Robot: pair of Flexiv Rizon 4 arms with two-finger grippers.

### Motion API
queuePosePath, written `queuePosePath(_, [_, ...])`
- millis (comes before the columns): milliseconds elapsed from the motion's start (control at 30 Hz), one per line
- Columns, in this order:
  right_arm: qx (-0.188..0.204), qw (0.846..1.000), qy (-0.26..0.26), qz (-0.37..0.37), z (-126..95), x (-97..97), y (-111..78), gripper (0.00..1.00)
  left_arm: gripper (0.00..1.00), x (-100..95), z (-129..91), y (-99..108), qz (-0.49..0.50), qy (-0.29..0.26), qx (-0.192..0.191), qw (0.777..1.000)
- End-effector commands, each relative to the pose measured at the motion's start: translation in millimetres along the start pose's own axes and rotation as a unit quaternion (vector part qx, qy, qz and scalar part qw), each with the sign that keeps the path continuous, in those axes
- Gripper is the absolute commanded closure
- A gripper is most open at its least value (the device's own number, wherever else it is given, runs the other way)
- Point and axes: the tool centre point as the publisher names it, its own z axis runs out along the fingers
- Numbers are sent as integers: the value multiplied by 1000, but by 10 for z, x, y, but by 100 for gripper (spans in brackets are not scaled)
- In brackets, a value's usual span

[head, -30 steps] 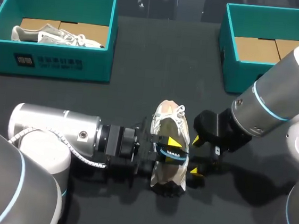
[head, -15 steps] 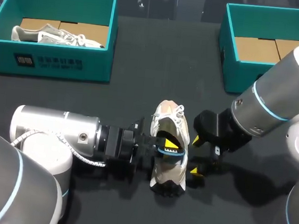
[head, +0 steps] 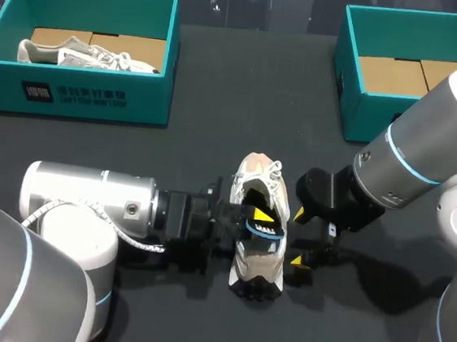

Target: Take the shoe out of the shoebox, open the shoe tongue, remove and reinsert the insole, then place the shoe into the shoebox

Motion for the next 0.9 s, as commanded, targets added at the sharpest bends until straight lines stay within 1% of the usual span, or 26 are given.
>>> queuePosePath(33, [1, 1000, -2, 0, 4, 17, 3, 0, 78, 16, -53, -134, -1, 0, -3, 1000])
queuePosePath(233, [1, 1000, -2, 0, 4, 17, 3, 0, 83, 37, -92, -311, 0, 1, -1, 1000])
queuePosePath(333, [1, 1000, -2, 0, 4, 17, 3, 0, 87, 49, -88, -367, -1, 3, -1, 1000])
queuePosePath(367, [1, 1000, -2, 0, 4, 17, 3, 0, 91, 56, -82, -379, -1, 5, -2, 1000])
queuePosePath(400, [1, 1000, -2, 0, 4, 17, 3, 0, 100, 62, -76, -385, 2, 7, -4, 1000])
queuePosePath(467, [1, 1000, -2, 0, 4, 17, 3, 0, 100, 78, -58, -380, 5, 10, -2, 1000])
queuePosePath(600, [1, 1000, -2, 0, 4, 17, 3, 0, 100, 87, -13, -274, 18, 14, -6, 1000])
queuePosePath(733, [1, 1000, -2, 0, 4, 17, 3, 0, 100, 58, 22, -120, 33, 13, -6, 999])
queuePosePath(900, [1, 1000, -2, 0, 4, 17, 3, 0, 100, 2, 41, 20, 48, 7, -19, 999])
